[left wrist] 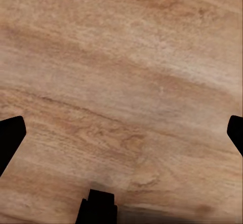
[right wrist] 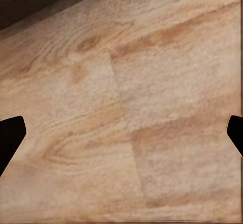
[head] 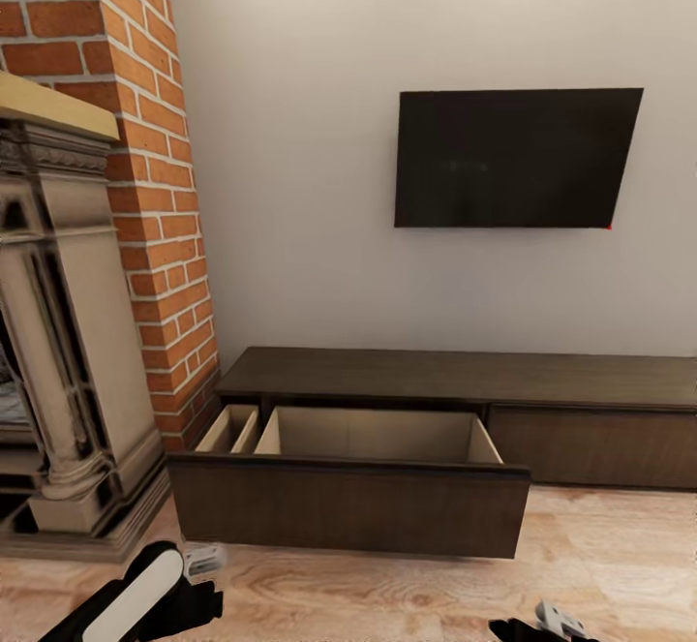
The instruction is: Place each of the two pumpkins and all three candles from the living room inside a cabinet in the living room (use any cabinet), then make sure every cabinet is closed, and position the cauldron so it is next to a table in the living room.
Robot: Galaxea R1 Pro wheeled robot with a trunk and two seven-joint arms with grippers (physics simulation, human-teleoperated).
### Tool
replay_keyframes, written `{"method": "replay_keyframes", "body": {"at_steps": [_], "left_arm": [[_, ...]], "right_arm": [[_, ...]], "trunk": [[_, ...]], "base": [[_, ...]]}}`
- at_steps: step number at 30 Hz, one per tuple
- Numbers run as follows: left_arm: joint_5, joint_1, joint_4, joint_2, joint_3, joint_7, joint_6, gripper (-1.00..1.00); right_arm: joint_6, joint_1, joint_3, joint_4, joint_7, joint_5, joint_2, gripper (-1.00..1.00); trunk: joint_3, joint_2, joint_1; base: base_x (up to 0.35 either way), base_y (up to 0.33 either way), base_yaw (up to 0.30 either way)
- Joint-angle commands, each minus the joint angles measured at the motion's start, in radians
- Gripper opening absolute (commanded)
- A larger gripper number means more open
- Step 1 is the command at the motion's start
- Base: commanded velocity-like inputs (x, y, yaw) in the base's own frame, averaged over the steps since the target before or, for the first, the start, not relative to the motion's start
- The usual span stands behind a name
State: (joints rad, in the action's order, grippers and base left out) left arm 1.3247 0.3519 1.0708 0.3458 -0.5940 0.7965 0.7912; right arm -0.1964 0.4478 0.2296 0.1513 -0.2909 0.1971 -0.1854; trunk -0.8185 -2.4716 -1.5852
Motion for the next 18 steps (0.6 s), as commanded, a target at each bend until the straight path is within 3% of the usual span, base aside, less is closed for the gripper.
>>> {"method": "replay_keyframes", "body": {"at_steps": [1,5,14,18], "left_arm": [[0.007,-0.002,0.0,0.002,-0.004,0.01,-0.008,1.0],[0.0,-0.008,-0.009,0.004,-0.006,0.01,-0.03,1.0],[-0.002,-0.016,-0.017,0.006,-0.006,0.01,-0.036,1.0],[-0.002,-0.02,-0.017,0.005,-0.006,0.01,-0.037,1.0]], "right_arm": [[-0.008,0.0,0.002,0.001,0.002,0.01,0.0,1.0],[-0.009,0.0,0.002,0.002,0.023,0.01,0.0,1.0],[-0.009,0.0,0.001,0.002,0.03,0.01,0.0,1.0],[-0.008,0.0,0.0,0.002,0.03,0.009,0.001,1.0]], "trunk": [[0.0,0.007,0.004],[0.006,0.035,0.02],[0.02,0.098,0.054],[0.026,0.126,0.07]], "base": [[-0.177,0.0,0.001],[-0.235,0.0,0.0],[-0.051,0.0,0.0],[-0.225,0.0,0.0]]}}
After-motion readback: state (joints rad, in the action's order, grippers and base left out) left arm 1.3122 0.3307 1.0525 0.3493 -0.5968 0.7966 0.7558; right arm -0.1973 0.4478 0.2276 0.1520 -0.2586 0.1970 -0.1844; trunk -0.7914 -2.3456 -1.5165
